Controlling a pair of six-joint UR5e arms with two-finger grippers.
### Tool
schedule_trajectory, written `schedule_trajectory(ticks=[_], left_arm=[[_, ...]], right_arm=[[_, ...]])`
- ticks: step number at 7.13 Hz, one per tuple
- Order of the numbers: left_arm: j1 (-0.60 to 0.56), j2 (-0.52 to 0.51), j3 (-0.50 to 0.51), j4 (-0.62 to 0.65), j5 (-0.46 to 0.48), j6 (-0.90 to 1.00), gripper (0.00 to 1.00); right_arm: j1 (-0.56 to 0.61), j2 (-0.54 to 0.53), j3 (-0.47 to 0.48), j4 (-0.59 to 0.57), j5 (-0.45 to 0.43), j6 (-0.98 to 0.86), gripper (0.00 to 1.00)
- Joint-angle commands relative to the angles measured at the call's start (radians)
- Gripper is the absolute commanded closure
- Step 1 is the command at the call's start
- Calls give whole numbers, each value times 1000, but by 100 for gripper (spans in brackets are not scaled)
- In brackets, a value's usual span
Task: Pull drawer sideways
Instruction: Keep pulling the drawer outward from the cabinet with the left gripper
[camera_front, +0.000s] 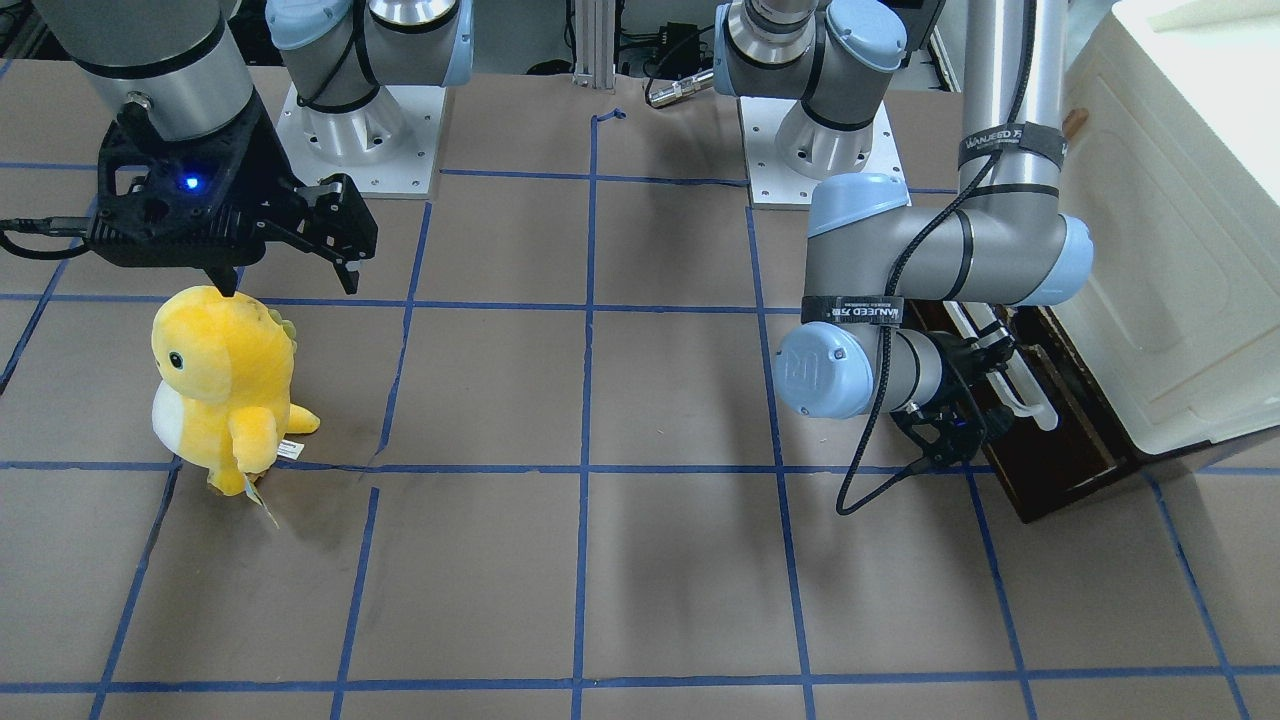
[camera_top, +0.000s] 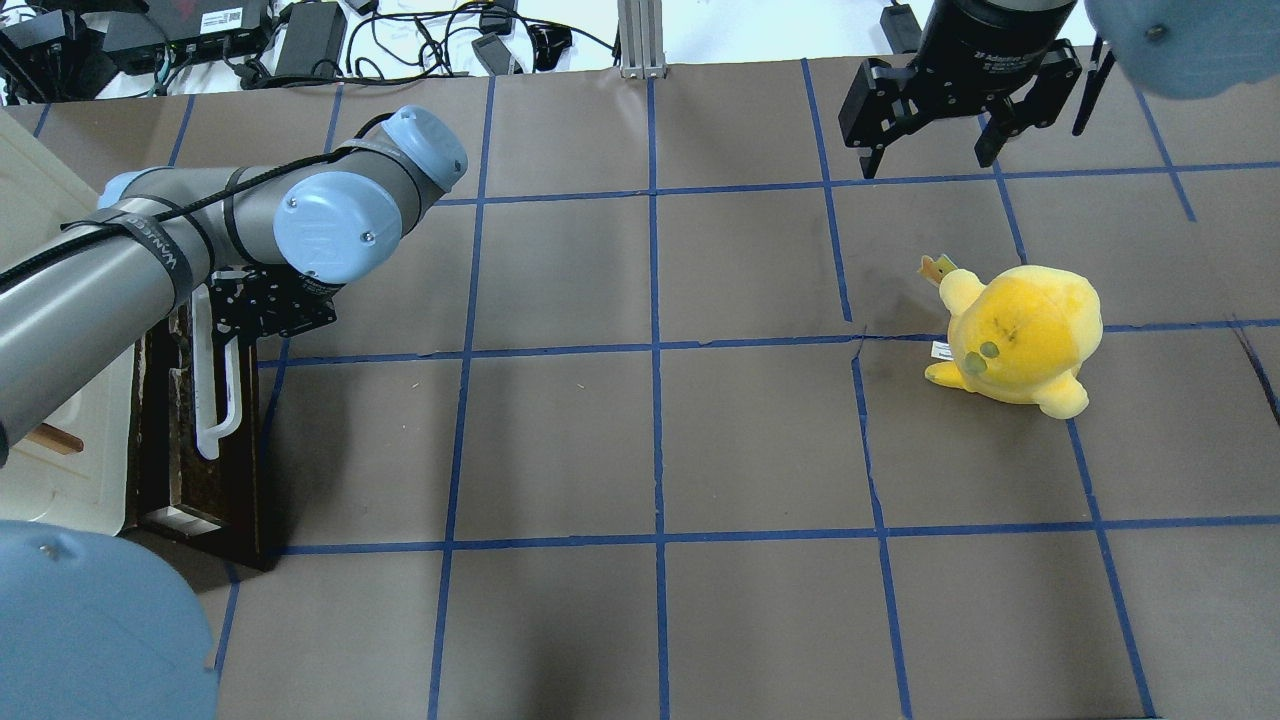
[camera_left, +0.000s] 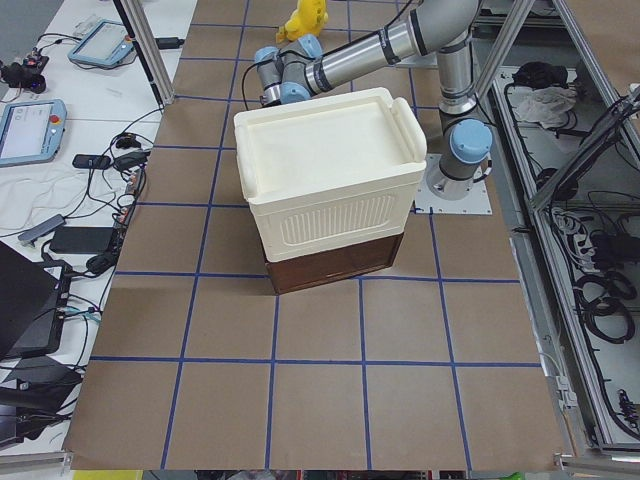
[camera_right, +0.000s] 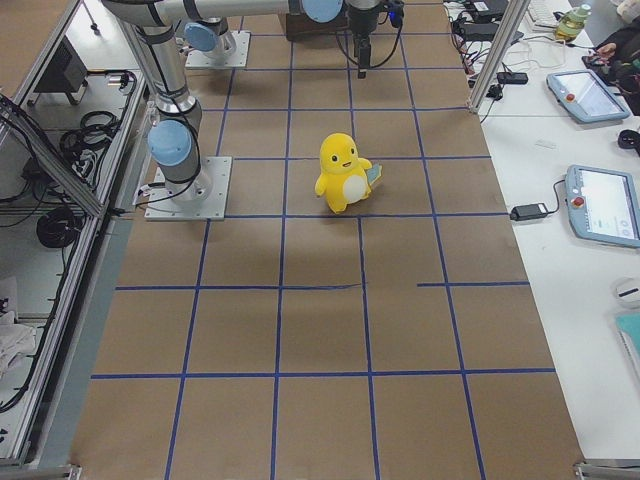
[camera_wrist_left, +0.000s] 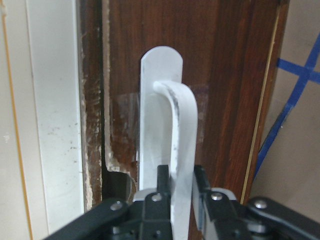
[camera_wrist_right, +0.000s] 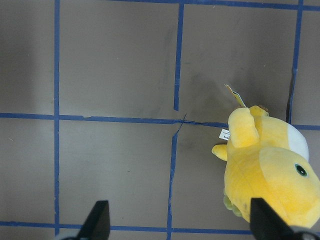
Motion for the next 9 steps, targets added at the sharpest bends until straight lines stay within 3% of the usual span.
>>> schedule_trajectory(ticks=[1, 9], left_arm=[[-2, -1, -3, -11, 1, -2, 100], [-20, -2, 8, -51, -38, -22, 100]], right_arm=[[0, 0, 0, 0, 0, 0, 0], [0, 0, 0, 0, -1, 0, 0]])
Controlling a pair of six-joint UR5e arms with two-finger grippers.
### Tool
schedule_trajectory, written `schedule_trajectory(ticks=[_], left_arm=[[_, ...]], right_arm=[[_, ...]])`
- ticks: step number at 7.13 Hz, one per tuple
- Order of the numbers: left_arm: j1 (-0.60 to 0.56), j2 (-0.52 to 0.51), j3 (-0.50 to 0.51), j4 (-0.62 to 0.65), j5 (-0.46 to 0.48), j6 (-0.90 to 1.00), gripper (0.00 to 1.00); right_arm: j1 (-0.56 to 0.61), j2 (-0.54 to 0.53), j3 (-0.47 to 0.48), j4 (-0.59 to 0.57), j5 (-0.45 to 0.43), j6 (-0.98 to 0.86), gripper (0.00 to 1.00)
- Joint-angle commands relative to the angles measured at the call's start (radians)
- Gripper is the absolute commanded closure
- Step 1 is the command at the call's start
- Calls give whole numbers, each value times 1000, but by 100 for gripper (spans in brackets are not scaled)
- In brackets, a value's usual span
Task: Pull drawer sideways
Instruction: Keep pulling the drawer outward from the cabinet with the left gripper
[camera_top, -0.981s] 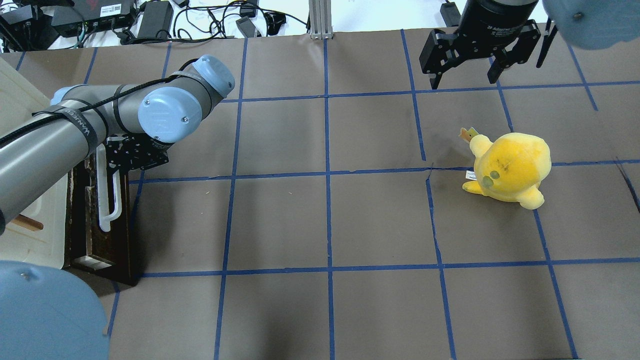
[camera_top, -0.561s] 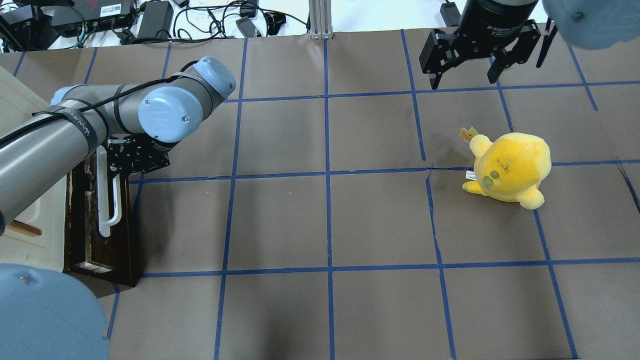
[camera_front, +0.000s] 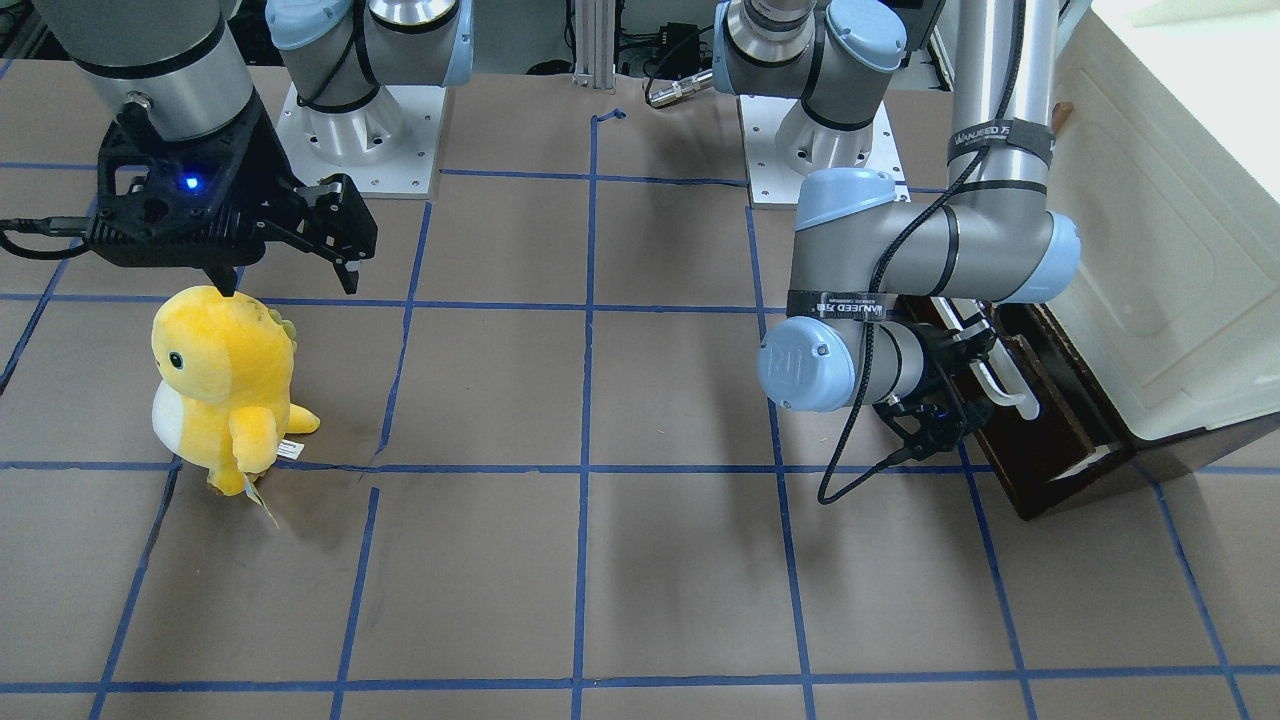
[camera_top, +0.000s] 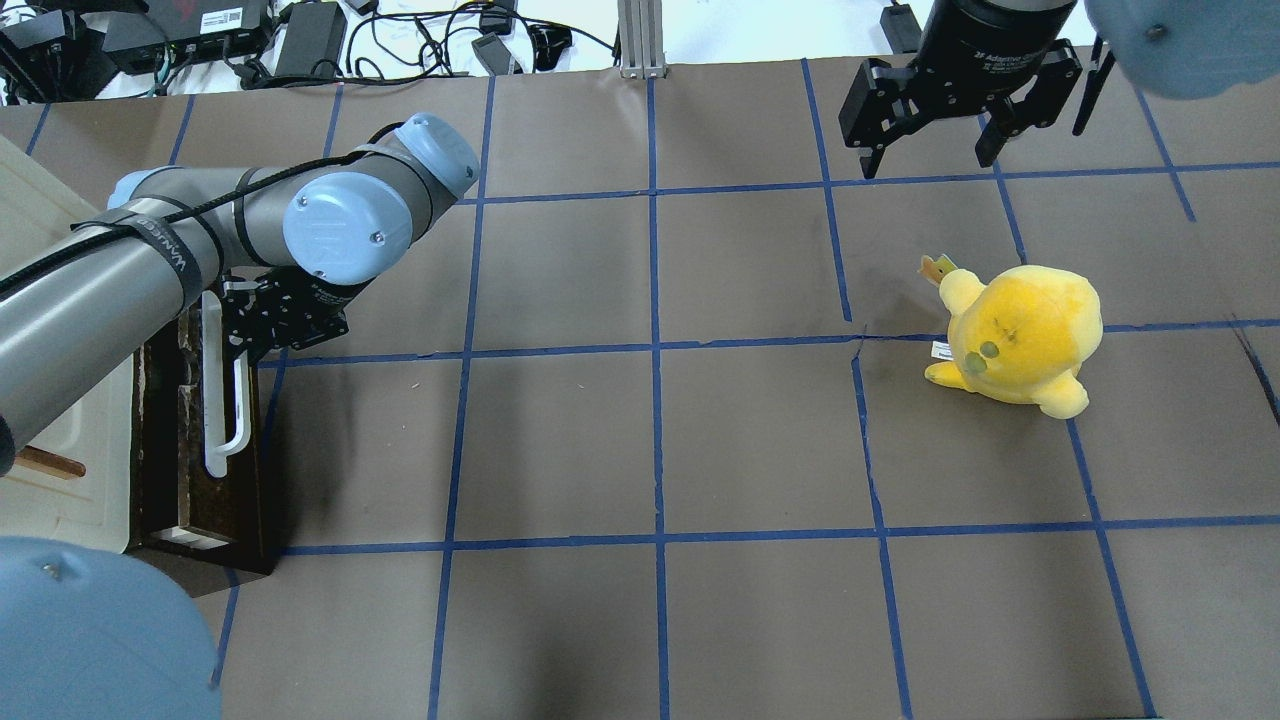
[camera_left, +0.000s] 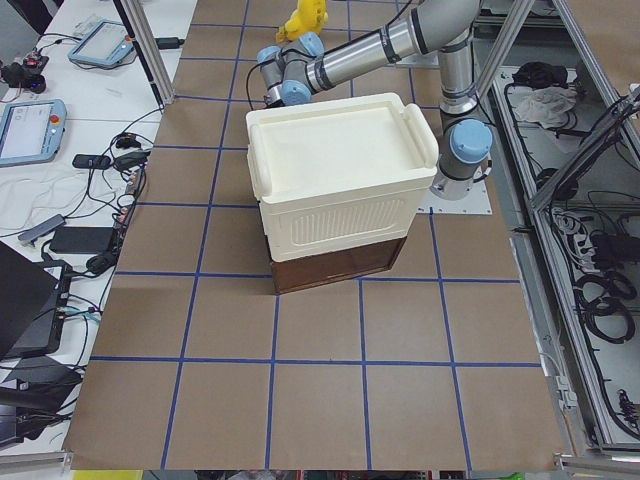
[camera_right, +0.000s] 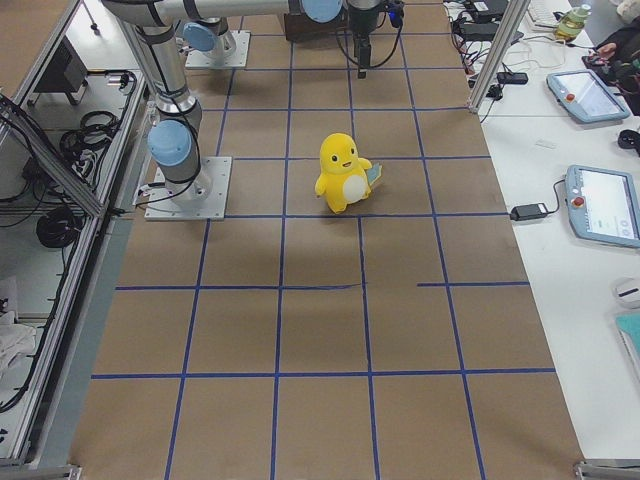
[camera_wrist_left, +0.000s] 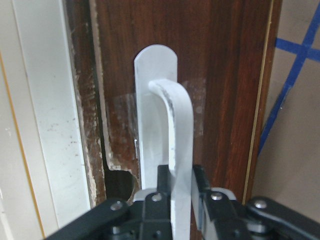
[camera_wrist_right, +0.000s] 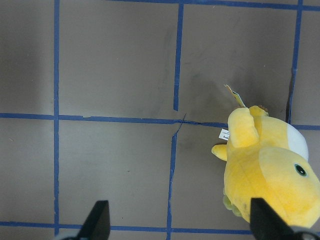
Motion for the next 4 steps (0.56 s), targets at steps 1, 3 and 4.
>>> schedule_trajectory(ticks=[1, 3, 4], left_arm=[[-1, -6, 10, 3, -3, 0, 100], [-1, -9, 22, 1, -4, 0, 100], [-1, -19, 30, 1, -6, 0, 100]], right_arm=[[0, 0, 0, 0, 1, 0, 0], [0, 0, 0, 0, 1, 0, 0], [0, 0, 0, 0, 0, 0, 0]])
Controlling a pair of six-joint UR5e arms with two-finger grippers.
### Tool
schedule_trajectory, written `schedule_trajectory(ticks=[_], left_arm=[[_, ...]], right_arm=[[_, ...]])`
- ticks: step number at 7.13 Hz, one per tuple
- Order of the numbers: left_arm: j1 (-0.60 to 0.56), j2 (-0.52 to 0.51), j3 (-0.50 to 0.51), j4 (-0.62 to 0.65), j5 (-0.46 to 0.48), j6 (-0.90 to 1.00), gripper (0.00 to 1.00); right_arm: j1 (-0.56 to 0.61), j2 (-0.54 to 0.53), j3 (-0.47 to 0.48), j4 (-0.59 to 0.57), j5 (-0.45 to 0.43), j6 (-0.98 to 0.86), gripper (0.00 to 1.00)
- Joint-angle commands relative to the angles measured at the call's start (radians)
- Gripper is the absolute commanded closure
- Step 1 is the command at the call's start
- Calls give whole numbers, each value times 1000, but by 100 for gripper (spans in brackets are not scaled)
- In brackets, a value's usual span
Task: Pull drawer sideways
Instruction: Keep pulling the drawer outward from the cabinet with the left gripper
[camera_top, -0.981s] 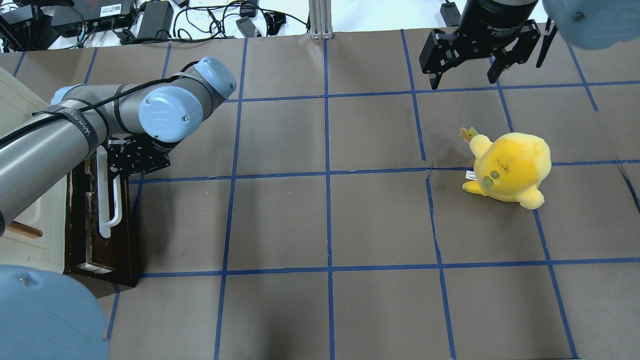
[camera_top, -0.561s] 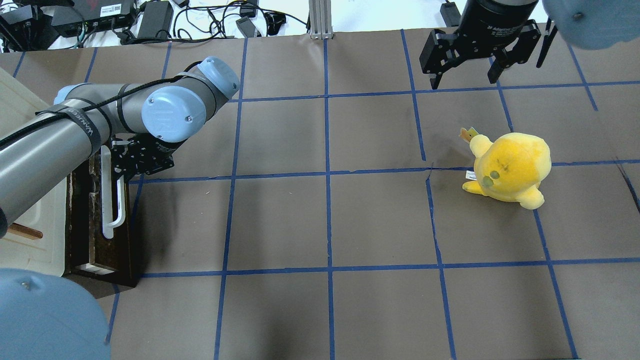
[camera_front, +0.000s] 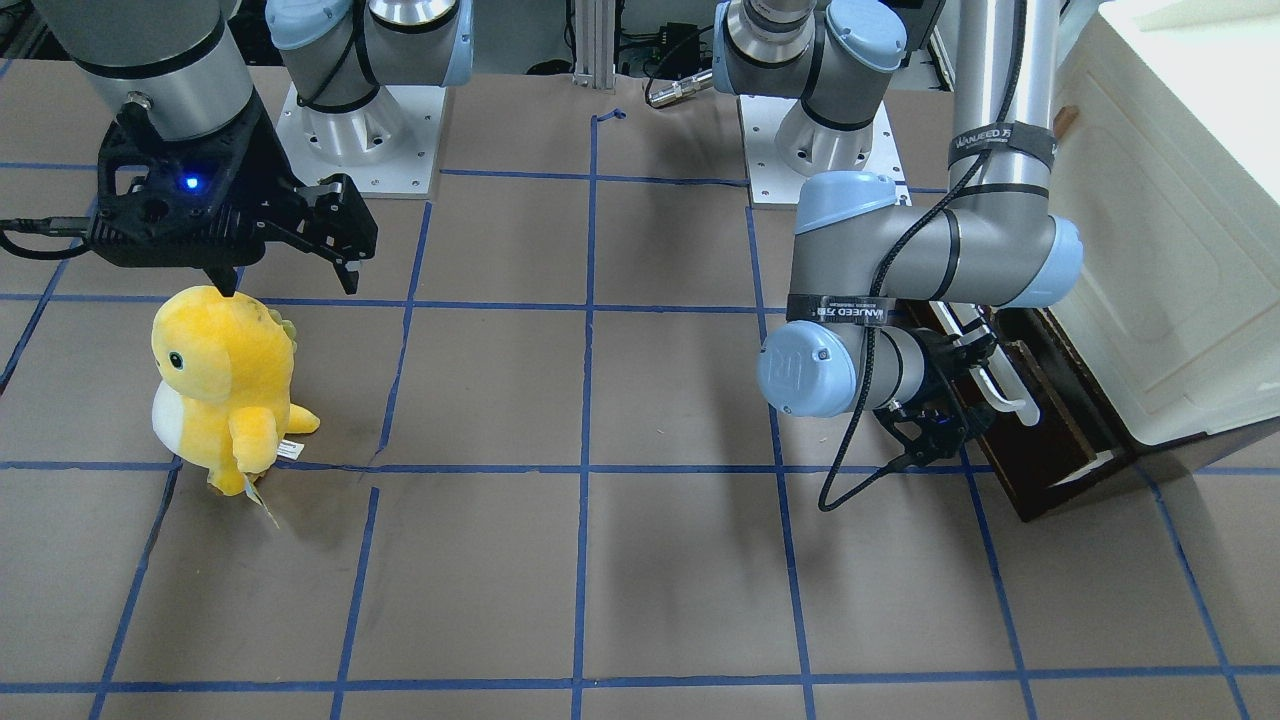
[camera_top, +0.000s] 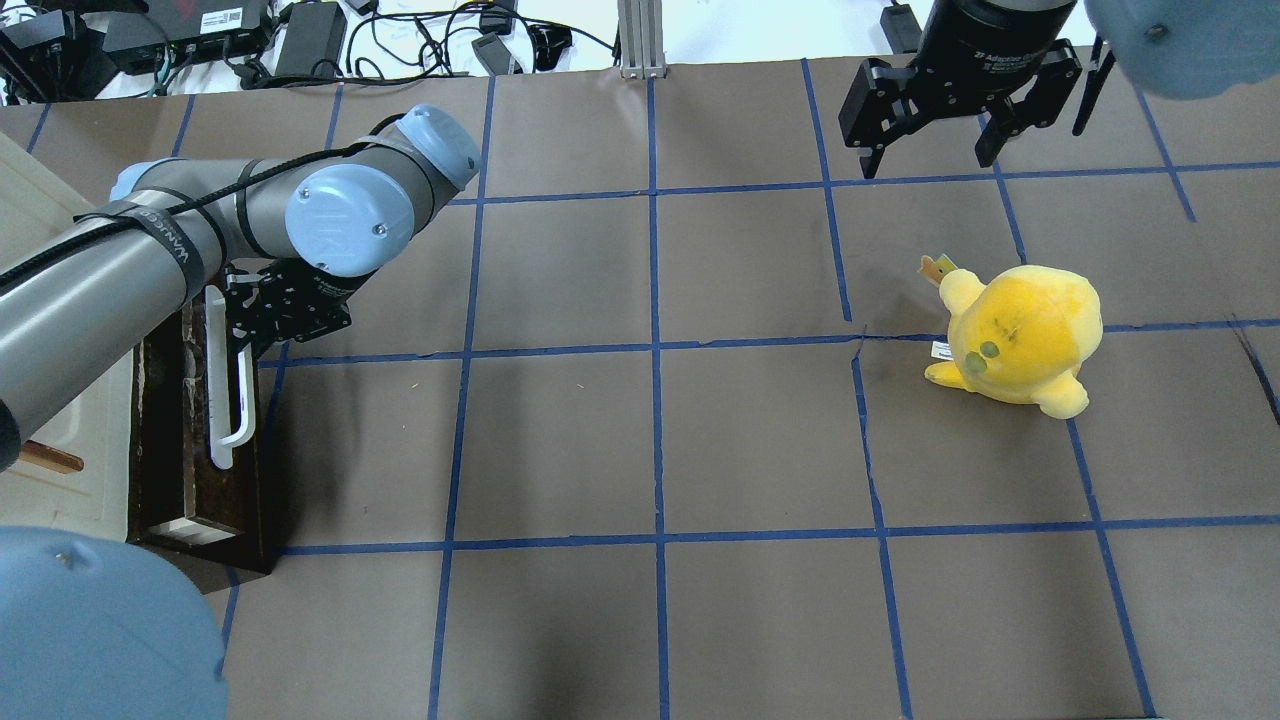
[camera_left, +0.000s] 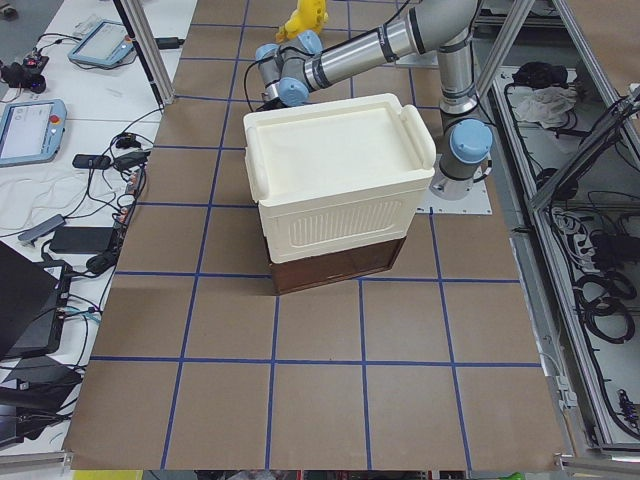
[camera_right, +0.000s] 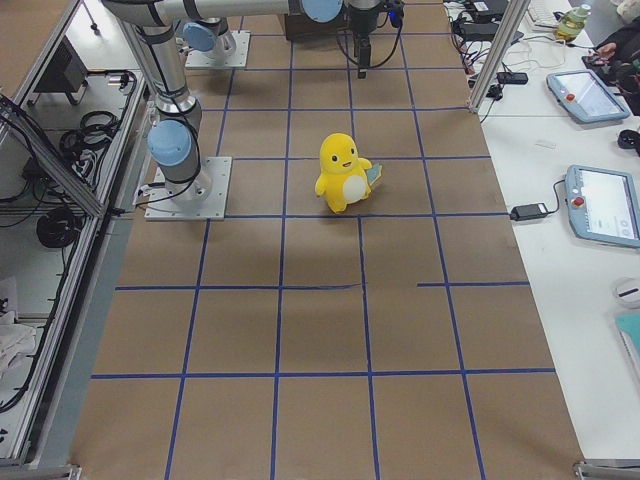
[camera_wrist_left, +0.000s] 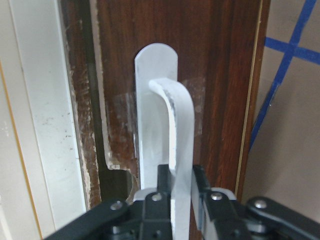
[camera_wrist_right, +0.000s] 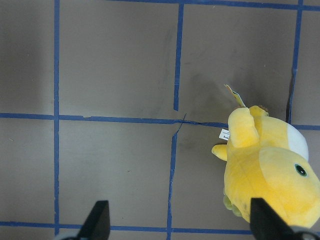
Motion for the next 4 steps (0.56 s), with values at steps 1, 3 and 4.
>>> schedule_trajectory(ticks=[1, 3, 4], left_arm=[[-2, -11, 15, 0, -1, 0, 100], [-2, -14, 18, 0, -1, 0, 100], [-6, -17, 21, 0, -1, 0, 100]], right_arm=[[0, 0, 0, 0, 1, 0, 0], [0, 0, 0, 0, 1, 0, 0], [0, 0, 0, 0, 1, 0, 0]])
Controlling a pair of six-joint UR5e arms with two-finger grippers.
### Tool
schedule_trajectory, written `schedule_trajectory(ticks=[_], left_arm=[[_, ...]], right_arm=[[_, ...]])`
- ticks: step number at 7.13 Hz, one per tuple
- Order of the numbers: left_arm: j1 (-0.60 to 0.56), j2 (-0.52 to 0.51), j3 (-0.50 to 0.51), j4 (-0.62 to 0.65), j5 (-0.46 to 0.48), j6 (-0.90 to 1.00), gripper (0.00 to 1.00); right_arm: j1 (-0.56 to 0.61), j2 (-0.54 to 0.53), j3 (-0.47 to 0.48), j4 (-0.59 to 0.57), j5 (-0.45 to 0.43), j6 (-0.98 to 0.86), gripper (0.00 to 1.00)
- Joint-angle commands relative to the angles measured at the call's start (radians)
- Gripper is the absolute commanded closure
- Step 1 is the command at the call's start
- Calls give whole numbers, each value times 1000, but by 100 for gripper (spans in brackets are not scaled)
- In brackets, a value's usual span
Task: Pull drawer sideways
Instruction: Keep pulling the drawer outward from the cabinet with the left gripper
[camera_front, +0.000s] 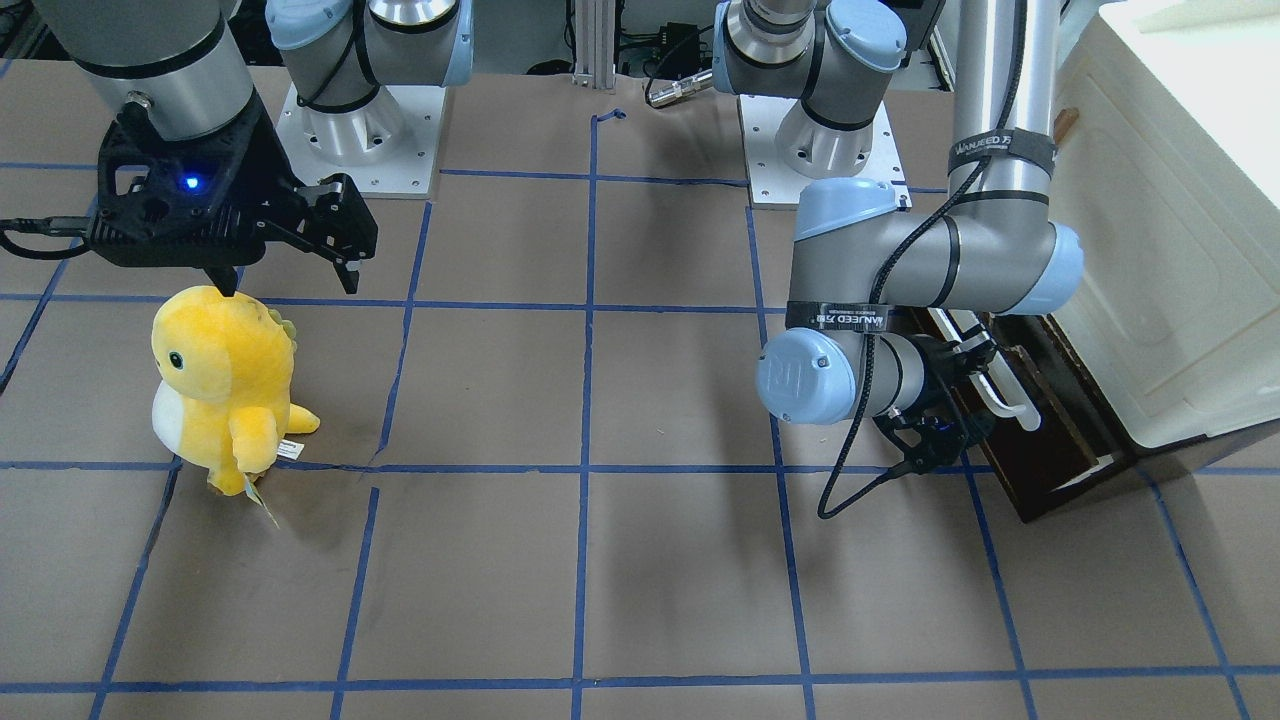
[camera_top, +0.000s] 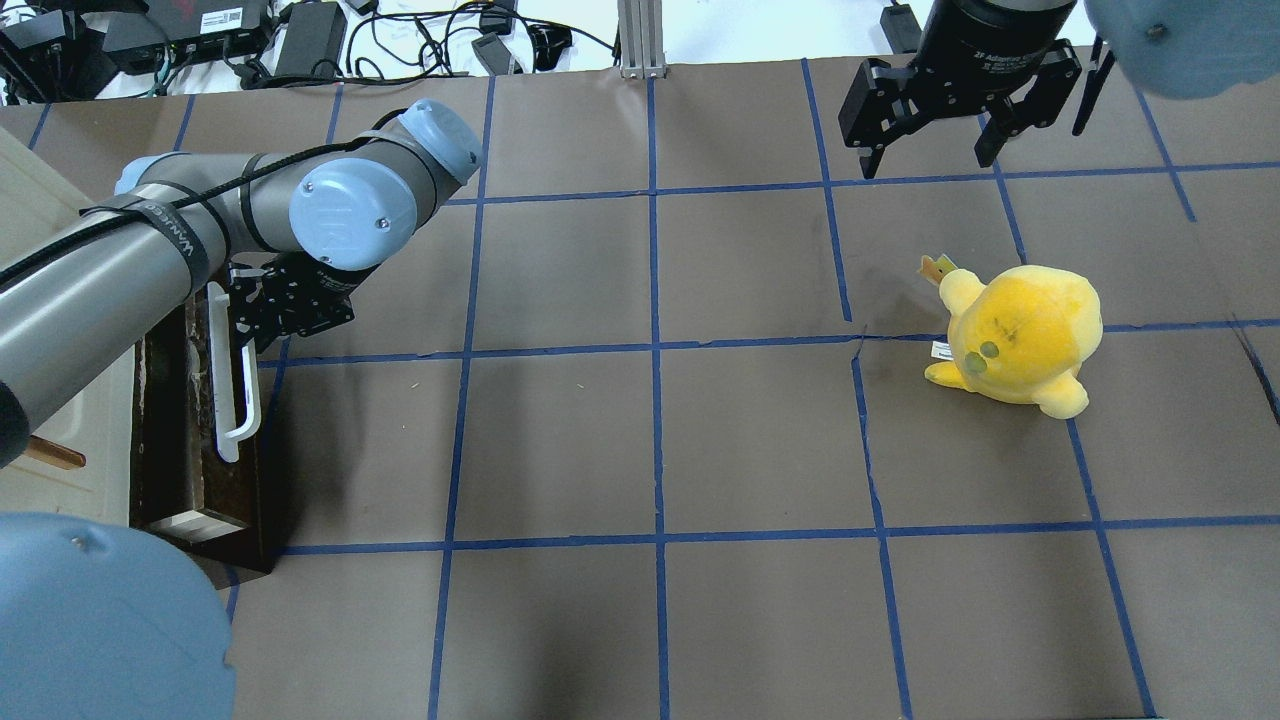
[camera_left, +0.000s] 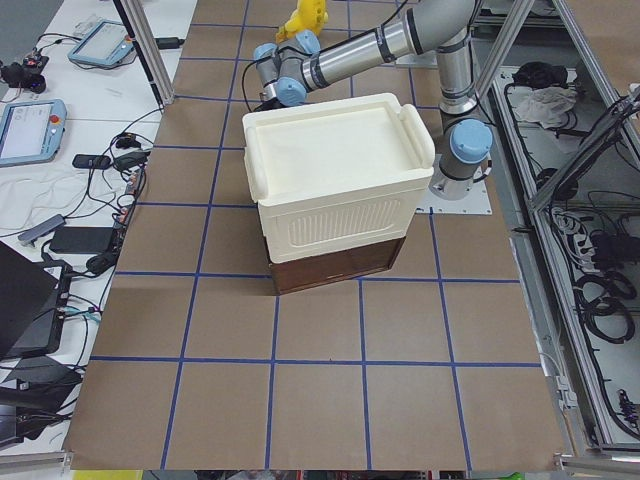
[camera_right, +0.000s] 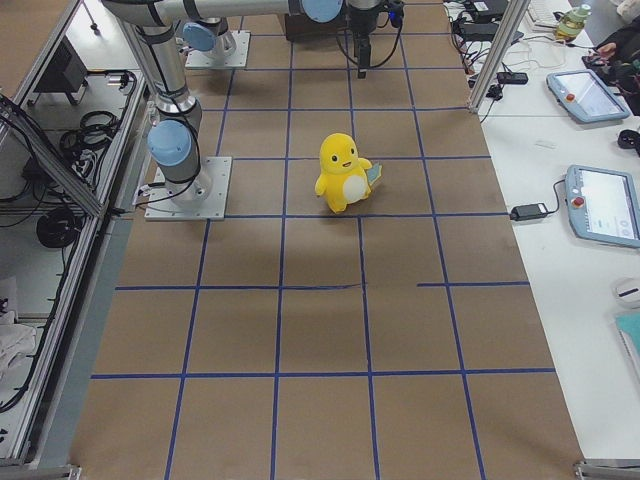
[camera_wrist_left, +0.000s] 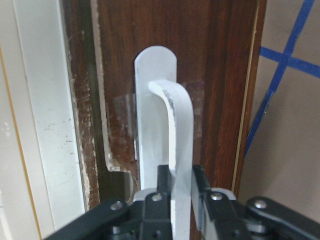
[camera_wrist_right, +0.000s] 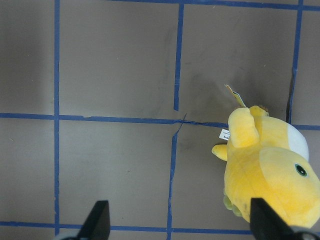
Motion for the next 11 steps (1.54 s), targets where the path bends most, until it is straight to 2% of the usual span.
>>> schedule_trajectory(ticks=[1, 7, 8, 9, 10, 11], left_arm=[[-19, -8, 7, 0, 0, -2, 100], [-30, -11, 14, 0, 1, -8, 100], [-30, -9, 14, 0, 10, -6, 90], [-30, -11, 17, 0, 11, -5, 69], [-30, -11, 17, 2, 14, 5, 60], [-28, -12, 19, 2, 15, 9, 43]], right_arm=[[0, 0, 0, 0, -1, 0, 0], [0, 0, 0, 0, -1, 0, 0], [0, 0, 0, 0, 0, 0, 0], [0, 0, 0, 0, 0, -2, 0], [0, 0, 0, 0, 0, 0, 0], [0, 0, 0, 0, 0, -2, 0]])
